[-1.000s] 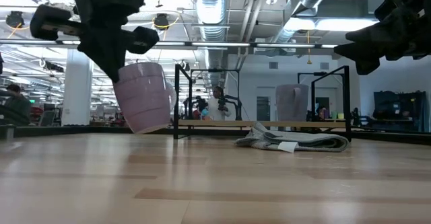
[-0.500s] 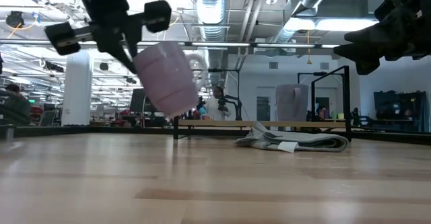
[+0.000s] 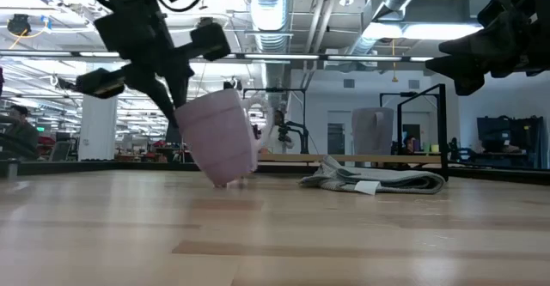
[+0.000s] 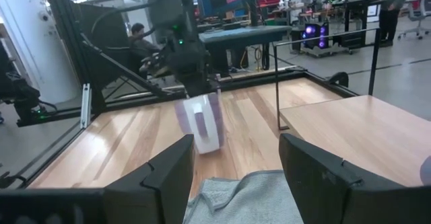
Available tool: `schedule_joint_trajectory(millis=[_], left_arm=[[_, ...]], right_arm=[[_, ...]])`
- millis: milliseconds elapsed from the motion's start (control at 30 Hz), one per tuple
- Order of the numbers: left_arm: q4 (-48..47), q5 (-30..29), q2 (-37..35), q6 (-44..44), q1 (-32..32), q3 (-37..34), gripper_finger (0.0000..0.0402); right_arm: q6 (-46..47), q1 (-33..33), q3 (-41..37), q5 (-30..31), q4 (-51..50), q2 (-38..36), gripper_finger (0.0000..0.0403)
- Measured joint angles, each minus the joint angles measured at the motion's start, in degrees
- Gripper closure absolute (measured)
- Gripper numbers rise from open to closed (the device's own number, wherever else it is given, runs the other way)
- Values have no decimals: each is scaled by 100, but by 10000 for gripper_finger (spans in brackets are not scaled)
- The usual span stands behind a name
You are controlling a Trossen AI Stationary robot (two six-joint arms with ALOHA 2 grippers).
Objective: Stack small to large cups/mugs on shelf
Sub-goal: Put the top purple mug on the shelf
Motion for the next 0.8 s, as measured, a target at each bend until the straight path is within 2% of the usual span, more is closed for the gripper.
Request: schedule_joint_trajectory(millis=[300,467,600,800], left_arm=[[-746,263,211,-53,6,912,399],[-809,677,235,-324,13,1141,399],[-980,653,267,-437,9,1159,400],[-1461,295,458,-535,6,1269,401]], right_arm=[[144,0,2,2,-2,0,163],[144,0,2,2,-2,0,163],[144,0,2,0,-2,0,163],[116,0,2,0,-2,20,163]])
